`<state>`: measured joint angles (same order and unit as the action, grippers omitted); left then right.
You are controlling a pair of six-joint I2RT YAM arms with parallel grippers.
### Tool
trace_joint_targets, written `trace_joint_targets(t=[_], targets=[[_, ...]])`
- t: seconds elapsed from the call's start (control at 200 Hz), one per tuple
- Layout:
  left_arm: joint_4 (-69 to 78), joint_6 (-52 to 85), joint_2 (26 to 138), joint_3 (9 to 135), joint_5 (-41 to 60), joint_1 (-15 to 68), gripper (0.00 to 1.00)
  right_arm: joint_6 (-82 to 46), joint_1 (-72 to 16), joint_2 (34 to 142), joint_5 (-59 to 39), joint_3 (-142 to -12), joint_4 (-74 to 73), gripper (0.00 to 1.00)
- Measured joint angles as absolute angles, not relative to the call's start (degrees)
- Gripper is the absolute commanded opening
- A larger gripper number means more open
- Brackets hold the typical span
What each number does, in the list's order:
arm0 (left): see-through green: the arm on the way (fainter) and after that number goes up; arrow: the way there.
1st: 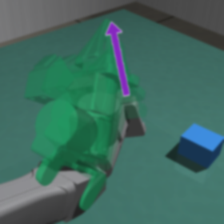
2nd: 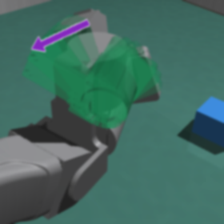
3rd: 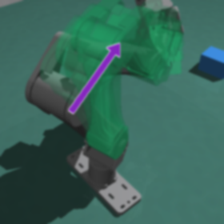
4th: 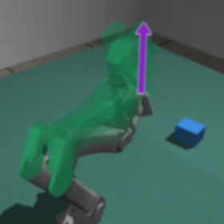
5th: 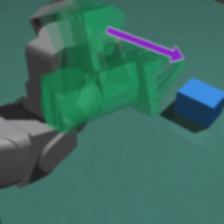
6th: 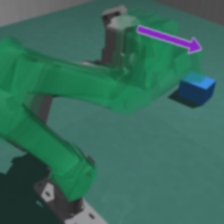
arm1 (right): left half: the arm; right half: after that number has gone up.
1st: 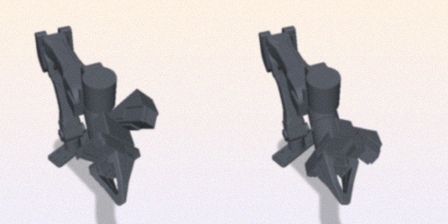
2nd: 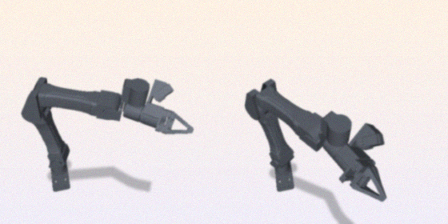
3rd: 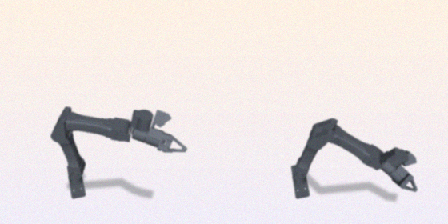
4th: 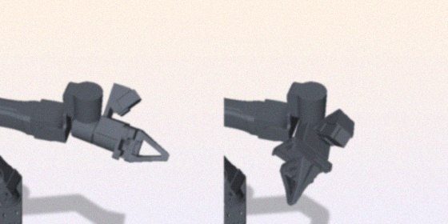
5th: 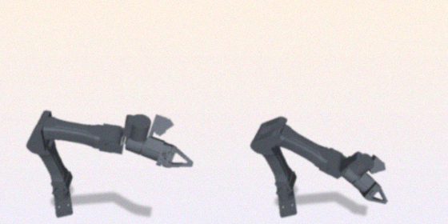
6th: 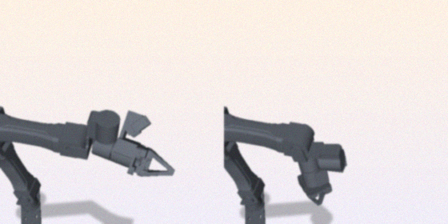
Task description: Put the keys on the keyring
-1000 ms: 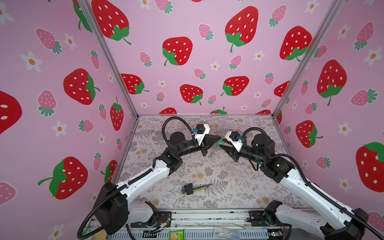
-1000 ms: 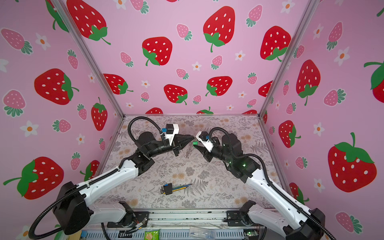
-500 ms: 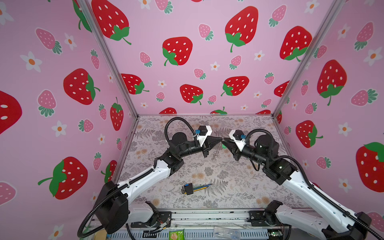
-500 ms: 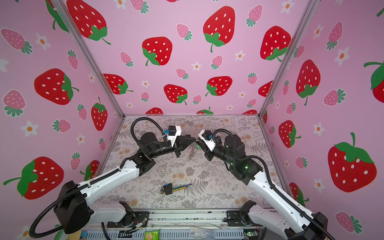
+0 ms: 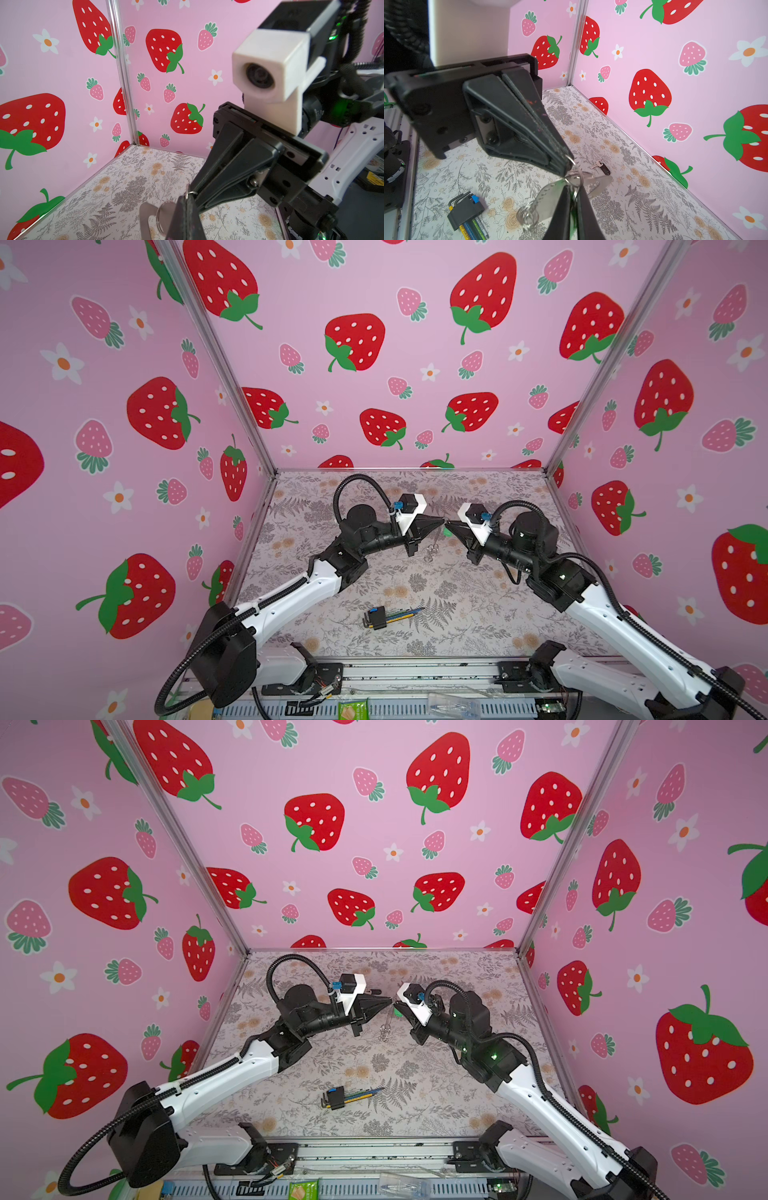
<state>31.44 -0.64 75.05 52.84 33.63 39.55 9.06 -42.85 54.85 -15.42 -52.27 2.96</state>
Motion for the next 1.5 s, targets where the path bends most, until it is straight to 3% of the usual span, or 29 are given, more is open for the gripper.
trace_joint_targets(t=[0.105,0.29,0.69,1.116,1.501], targets=[[30.79,-1.02,75.05,52.86,33.58,39.55,0.0,9.39,-42.85,54.85,-15.22,-52.27,3.07,0.23],[29.28,-1.54,75.05,52.86,33.58,39.55,0.0,9.87,-42.85,54.87,-14.79,-52.27,3.7,0.16],[28.58,-1.8,75.05,53.41,33.58,39.55,0.0,10.24,-42.85,55.42,-15.0,-52.27,4.45,0.21],[28.45,-2.02,75.02,53.49,33.58,39.55,0.0,10.35,-42.85,56.18,-15.27,-52.27,5.04,0.05],[24.05,-4.82,74.61,54.37,33.41,39.38,0.0,10.55,-42.85,54.76,-13.56,-52.27,5.21,0.0]])
